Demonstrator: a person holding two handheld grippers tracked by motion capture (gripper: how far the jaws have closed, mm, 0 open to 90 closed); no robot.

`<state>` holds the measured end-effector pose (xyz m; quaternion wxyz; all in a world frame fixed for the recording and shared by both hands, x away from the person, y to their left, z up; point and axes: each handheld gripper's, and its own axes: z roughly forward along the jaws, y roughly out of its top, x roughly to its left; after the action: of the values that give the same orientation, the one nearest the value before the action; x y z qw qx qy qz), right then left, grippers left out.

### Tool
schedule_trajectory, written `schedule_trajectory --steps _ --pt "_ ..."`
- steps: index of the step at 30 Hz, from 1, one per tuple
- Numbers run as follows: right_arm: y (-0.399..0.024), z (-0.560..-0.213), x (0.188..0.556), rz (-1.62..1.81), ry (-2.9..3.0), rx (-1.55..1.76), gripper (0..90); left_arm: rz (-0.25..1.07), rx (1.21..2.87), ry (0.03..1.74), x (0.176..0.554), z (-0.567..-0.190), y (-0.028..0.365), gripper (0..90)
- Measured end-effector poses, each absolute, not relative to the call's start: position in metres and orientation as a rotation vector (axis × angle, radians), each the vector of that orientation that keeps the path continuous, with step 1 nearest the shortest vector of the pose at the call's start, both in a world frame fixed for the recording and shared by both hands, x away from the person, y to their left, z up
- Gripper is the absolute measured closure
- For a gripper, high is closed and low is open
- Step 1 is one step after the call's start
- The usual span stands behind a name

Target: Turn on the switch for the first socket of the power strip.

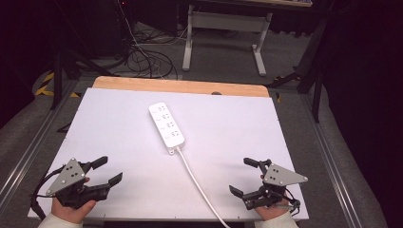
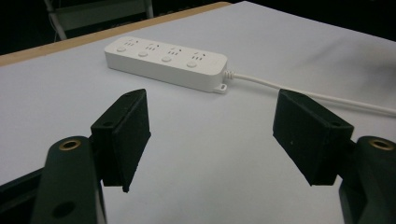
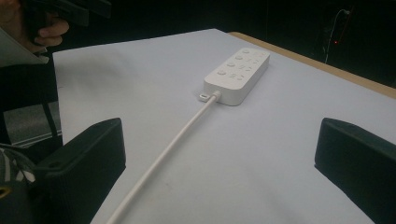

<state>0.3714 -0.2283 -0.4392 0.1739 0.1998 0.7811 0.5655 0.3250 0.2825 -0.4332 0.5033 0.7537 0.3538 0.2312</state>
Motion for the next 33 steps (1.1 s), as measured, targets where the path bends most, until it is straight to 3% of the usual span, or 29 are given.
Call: schedule_trajectory --steps 13,28,33 --pt "-0.227 -0.439 0.371 1.601 2.224 0.565 2.5 0.586 1.826 0.845 0.325 -0.429 0.284 25.9" --pt "-0.228 -0.439 0.371 1.603 2.218 0.564 2.5 0.603 1.865 0.837 0.329 -0.419 0.279 35.4" --pt "-0.227 -0.439 0.371 1.602 2.219 0.563 2.5 0.549 1.907 0.851 0.337 -0.411 0.276 38.7"
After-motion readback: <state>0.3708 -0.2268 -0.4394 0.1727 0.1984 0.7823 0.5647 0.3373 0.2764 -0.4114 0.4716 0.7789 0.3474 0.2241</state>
